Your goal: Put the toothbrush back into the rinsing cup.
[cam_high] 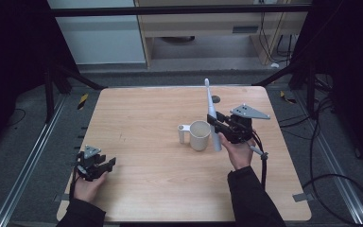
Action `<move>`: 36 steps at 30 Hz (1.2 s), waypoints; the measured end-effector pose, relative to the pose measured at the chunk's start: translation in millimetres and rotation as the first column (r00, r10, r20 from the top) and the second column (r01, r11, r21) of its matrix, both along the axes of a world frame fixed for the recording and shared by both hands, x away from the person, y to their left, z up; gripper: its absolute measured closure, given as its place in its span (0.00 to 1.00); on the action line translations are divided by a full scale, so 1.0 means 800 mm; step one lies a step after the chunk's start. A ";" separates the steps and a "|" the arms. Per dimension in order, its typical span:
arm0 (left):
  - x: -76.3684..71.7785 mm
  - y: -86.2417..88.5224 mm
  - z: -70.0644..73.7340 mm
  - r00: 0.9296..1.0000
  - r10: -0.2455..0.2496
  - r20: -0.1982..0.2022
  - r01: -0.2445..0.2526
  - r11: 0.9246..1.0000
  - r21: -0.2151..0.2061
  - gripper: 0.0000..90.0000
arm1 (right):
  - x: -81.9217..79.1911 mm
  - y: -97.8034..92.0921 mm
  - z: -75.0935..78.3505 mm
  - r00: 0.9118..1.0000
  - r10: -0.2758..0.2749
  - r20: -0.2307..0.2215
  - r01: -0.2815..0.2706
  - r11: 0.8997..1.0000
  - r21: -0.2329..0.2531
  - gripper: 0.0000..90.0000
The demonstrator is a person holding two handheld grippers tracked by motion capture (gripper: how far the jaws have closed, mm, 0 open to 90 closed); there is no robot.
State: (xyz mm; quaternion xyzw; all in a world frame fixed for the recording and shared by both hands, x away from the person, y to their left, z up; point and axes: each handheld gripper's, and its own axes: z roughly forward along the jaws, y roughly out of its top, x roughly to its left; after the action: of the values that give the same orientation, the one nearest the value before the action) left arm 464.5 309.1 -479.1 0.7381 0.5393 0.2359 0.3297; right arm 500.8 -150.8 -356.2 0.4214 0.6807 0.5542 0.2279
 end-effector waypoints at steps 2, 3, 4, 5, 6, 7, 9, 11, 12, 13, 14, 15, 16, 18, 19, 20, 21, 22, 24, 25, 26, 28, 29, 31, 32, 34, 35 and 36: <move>0.000 0.000 0.000 1.000 0.000 0.000 0.000 1.000 0.000 0.58 | 0.005 0.002 0.002 1.000 -0.011 0.010 0.011 1.000 0.014 0.74; 0.000 0.000 0.000 1.000 0.000 0.000 0.000 1.000 0.000 0.58 | 0.007 0.003 0.003 1.000 -0.015 0.014 0.015 1.000 0.018 0.74; 0.000 0.000 0.000 1.000 -0.001 -0.001 0.001 1.000 -0.001 0.58 | 0.010 0.004 0.004 1.000 -0.021 0.016 0.020 1.000 0.021 0.74; 0.000 0.000 0.000 1.000 0.000 -0.001 0.000 1.000 -0.001 0.58 | 0.013 0.005 0.005 0.999 -0.026 0.019 0.025 0.999 0.025 0.74; 0.000 0.000 0.000 1.000 0.000 -0.001 0.000 1.000 -0.001 0.58 | 0.015 0.006 0.006 0.999 -0.030 0.022 0.029 0.999 0.030 0.74; 0.000 0.000 0.000 1.000 0.000 -0.001 0.000 1.000 -0.002 0.58 | 0.018 0.008 0.006 0.999 -0.034 0.026 0.033 0.999 0.033 0.74; 0.001 0.000 0.000 1.000 -0.001 -0.002 0.001 1.000 -0.001 0.58 | 0.023 0.010 0.007 0.999 -0.043 0.032 0.041 0.998 0.043 0.74; 0.001 0.000 -0.001 1.000 -0.001 -0.002 0.001 1.000 0.000 0.58 | 0.029 0.011 0.006 0.998 -0.054 0.034 0.052 0.997 0.059 0.74; 0.001 0.000 -0.001 1.000 -0.001 -0.002 0.001 1.000 -0.001 0.58 | 0.032 0.012 0.006 0.998 -0.059 0.035 0.057 0.997 0.061 0.74; 0.001 0.000 0.000 1.000 -0.001 -0.002 0.001 1.000 -0.001 0.58 | 0.034 0.013 0.005 0.997 -0.065 0.037 0.062 0.996 0.067 0.74; 0.001 0.000 0.000 1.000 -0.001 -0.002 0.001 1.000 -0.001 0.58 | 0.037 0.014 0.005 0.997 -0.071 0.041 0.068 0.995 0.070 0.74; 0.001 0.000 -0.001 1.000 0.000 -0.003 0.000 1.000 -0.002 0.58 | 0.040 0.015 0.005 0.996 -0.074 0.043 0.071 0.995 0.076 0.74; 0.001 0.000 -0.001 1.000 0.000 -0.003 0.000 1.000 -0.002 0.58 | 0.042 0.016 0.005 0.996 -0.079 0.046 0.075 0.994 0.080 0.74; 0.001 0.001 -0.001 1.000 0.000 -0.004 0.000 1.000 -0.003 0.58 | 0.046 0.018 0.004 0.995 -0.087 0.053 0.083 0.993 0.087 0.74; 0.001 0.000 0.000 1.000 0.000 -0.003 0.000 1.000 -0.003 0.58 | 0.049 0.019 0.004 0.994 -0.091 0.054 0.086 0.992 0.090 0.74; 0.001 0.000 0.000 1.000 -0.001 -0.002 0.001 1.000 -0.004 0.58 | 0.051 0.020 0.003 0.994 -0.096 0.054 0.091 0.992 0.091 0.74; 0.001 0.000 0.000 1.000 -0.001 -0.002 0.001 1.000 -0.004 0.58 | 0.053 0.021 0.003 0.994 -0.099 0.055 0.093 0.992 0.090 0.74; 0.001 0.000 0.000 1.000 -0.001 -0.002 0.001 1.000 -0.004 0.58 | 0.055 0.023 0.002 0.993 -0.100 0.056 0.095 0.991 0.093 0.74; 0.001 0.001 0.000 1.000 -0.001 -0.003 0.001 1.000 -0.004 0.58 | 0.059 0.024 0.000 0.993 -0.105 0.057 0.099 0.990 0.101 0.74; 0.001 0.000 0.000 1.000 -0.001 -0.002 0.001 1.000 -0.004 0.58 | 0.061 0.025 -0.002 0.993 -0.106 0.059 0.099 0.989 0.106 0.74; 0.001 0.001 0.000 1.000 -0.001 -0.002 0.001 1.000 -0.004 0.58 | 0.062 0.026 -0.003 0.992 -0.107 0.060 0.100 0.989 0.107 0.74; 0.001 0.001 0.000 1.000 -0.001 -0.002 0.001 1.000 -0.005 0.58 | 0.066 0.028 -0.006 0.993 -0.107 0.059 0.100 0.989 0.107 0.74; 0.001 0.001 0.000 1.000 -0.001 -0.002 0.001 1.000 -0.005 0.58 | 0.068 0.030 -0.008 0.992 -0.109 0.059 0.103 0.989 0.103 0.74; 0.001 0.001 0.000 1.000 -0.001 -0.003 0.001 1.000 -0.005 0.58 | 0.072 0.032 -0.011 0.992 -0.109 0.058 0.103 0.989 0.104 0.74; 0.001 0.001 0.000 1.000 -0.001 -0.003 0.001 1.000 -0.005 0.58 | 0.073 0.033 -0.013 0.992 -0.110 0.059 0.104 0.989 0.104 0.74; 0.001 0.001 0.000 1.000 -0.002 -0.003 0.002 1.000 -0.005 0.58 | 0.076 0.036 -0.016 0.993 -0.109 0.055 0.103 0.989 0.106 0.74; 0.001 0.001 0.000 1.000 -0.001 -0.003 0.001 1.000 -0.005 0.58 | 0.078 0.037 -0.017 0.993 -0.108 0.051 0.102 0.989 0.105 0.74; 0.001 0.001 0.000 1.000 -0.002 -0.003 0.002 1.000 -0.005 0.58 | 0.079 0.037 -0.019 0.993 -0.109 0.048 0.104 0.989 0.101 0.74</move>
State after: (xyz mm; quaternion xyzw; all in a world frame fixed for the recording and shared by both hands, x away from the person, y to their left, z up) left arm 465.6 310.0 -479.3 0.7381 0.5398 0.2330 0.3310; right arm 564.2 -121.0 -371.3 0.4528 0.6227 0.5852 0.2543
